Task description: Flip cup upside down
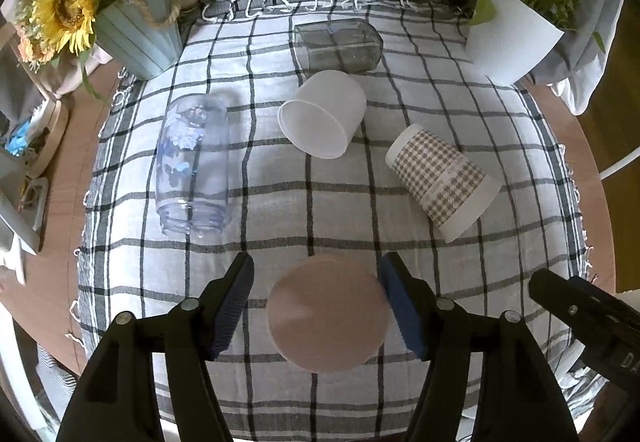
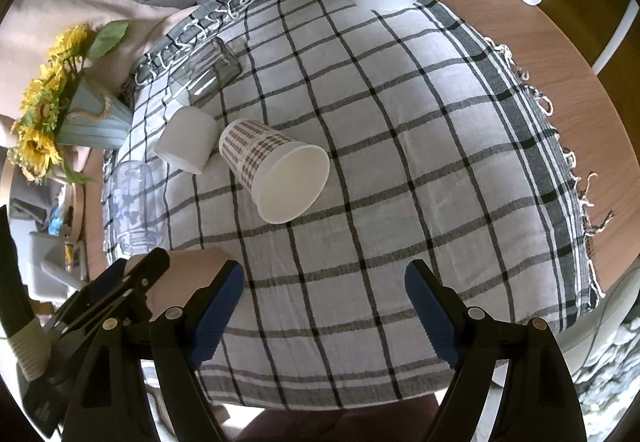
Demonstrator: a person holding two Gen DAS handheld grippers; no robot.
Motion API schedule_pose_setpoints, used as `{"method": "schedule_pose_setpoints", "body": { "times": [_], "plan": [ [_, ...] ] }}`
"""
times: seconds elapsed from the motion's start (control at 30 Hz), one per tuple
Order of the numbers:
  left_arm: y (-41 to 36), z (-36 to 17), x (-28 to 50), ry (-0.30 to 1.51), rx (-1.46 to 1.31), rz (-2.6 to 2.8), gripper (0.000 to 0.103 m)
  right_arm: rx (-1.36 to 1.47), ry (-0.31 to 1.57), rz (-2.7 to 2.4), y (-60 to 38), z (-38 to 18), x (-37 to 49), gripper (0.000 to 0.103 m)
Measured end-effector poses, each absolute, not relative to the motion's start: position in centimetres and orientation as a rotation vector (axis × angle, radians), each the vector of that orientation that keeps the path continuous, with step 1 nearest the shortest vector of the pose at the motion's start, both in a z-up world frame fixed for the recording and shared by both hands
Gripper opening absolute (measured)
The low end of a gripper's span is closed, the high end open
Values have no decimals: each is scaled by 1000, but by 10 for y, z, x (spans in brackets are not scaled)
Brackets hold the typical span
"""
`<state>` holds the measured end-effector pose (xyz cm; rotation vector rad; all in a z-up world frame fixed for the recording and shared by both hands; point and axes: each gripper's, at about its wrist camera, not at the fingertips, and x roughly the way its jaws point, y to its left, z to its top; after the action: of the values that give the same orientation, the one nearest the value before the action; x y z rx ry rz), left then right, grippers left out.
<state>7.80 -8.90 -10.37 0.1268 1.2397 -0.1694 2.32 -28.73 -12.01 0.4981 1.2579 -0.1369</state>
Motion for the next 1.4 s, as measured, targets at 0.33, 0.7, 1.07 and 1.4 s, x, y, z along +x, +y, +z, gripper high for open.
{"method": "schedule_pose_setpoints", "body": {
  "times": [0.33, 0.7, 1.07, 1.4],
  "plan": [
    [-72, -64, 66, 1108, 101, -175, 96, 436, 1167, -169, -276, -83, 11, 83],
    [-25, -23, 35, 980, 101, -92, 102, 308, 1002, -113, -229, -29, -5, 93],
    [14, -14, 11, 933, 110, -37, 102, 273, 972, -48, -185, -26, -17, 93],
    [35, -8, -3, 901, 115, -60, 103, 242, 949, -88, -160, -26, -29, 93]
  ]
}}
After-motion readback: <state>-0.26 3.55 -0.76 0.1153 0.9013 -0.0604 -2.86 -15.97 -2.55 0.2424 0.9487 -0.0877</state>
